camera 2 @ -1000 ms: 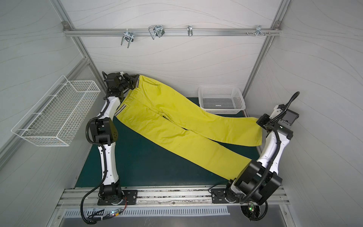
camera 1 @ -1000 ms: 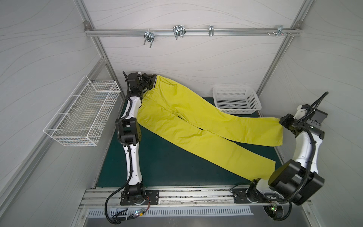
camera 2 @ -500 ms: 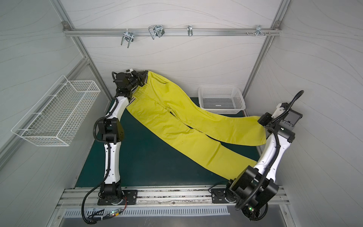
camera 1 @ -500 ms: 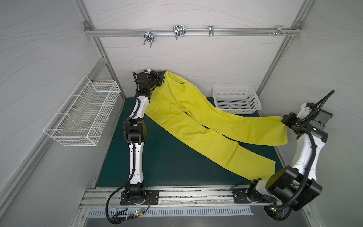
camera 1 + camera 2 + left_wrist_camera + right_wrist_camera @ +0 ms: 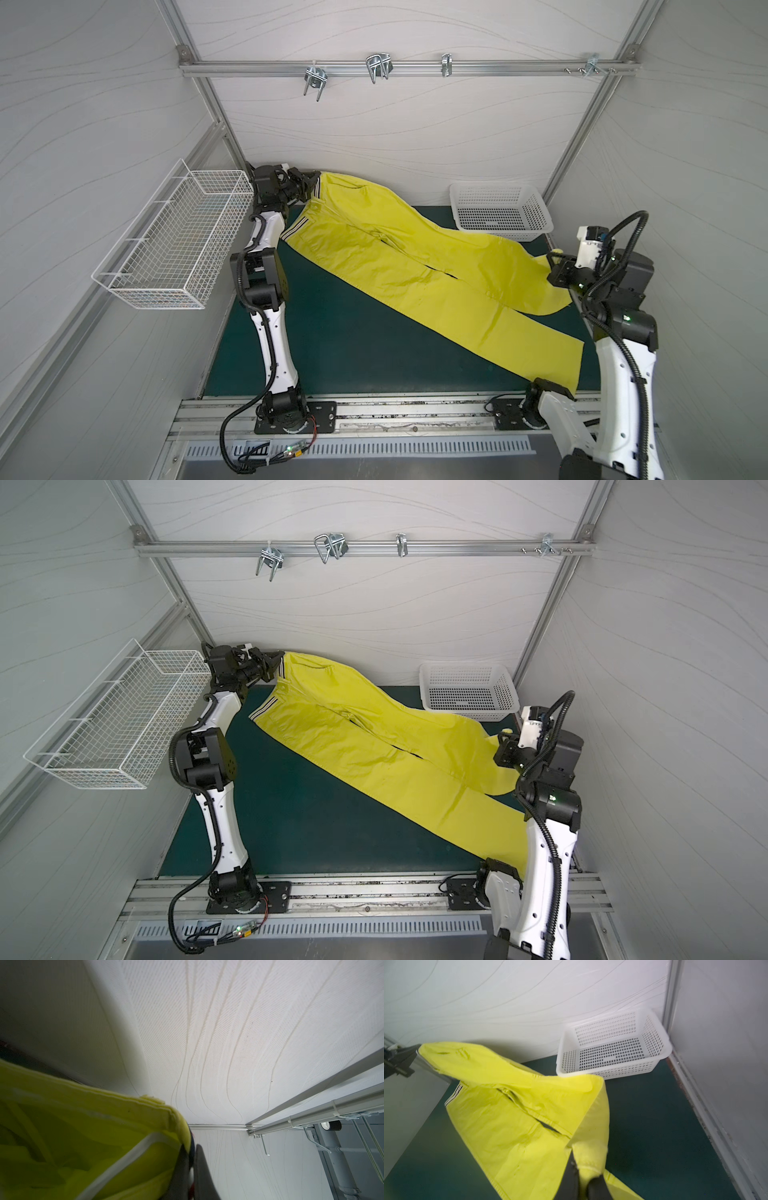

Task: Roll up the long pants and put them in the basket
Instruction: Fold the long pant at the center of the board.

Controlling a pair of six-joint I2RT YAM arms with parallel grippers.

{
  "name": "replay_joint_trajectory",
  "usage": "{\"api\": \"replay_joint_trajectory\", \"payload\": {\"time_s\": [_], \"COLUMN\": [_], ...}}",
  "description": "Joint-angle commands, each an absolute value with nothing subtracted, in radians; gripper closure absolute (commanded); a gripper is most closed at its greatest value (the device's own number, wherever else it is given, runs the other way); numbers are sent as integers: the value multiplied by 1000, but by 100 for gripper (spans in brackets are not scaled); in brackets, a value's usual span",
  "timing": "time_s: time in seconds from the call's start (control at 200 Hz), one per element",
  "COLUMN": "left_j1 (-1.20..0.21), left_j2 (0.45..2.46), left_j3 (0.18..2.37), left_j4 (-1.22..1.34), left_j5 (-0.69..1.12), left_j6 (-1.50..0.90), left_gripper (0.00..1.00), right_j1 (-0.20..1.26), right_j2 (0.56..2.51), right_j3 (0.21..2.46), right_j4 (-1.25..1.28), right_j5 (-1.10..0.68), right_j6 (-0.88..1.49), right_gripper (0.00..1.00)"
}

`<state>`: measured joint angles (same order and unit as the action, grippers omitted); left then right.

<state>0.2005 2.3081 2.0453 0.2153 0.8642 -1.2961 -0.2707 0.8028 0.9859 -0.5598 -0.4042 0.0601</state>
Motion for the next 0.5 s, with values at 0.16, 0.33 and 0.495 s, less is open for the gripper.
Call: {"api": "replay_joint_trajectory", "payload": {"time_s": [0.16,0.33,0.495], "left_j1": [227,248,265], "left_j2": [2201,2165,2109], "left_j3": [1950,1900,1863], "left_j4": [172,134,30], "left_j5": [910,887,829], "left_j6": [-1121,-1064,-947], "left_gripper": [100,100,100], "right_j1": [-174,-164,-164], "right_j2": [686,679,624], "right_j3": [969,1027,1076], "right_j4": [-721,-790,-799], "right_j5": [-232,-169,-138], "right_j6": [-57,-54,-38], "right_gripper": [100,100,100]}}
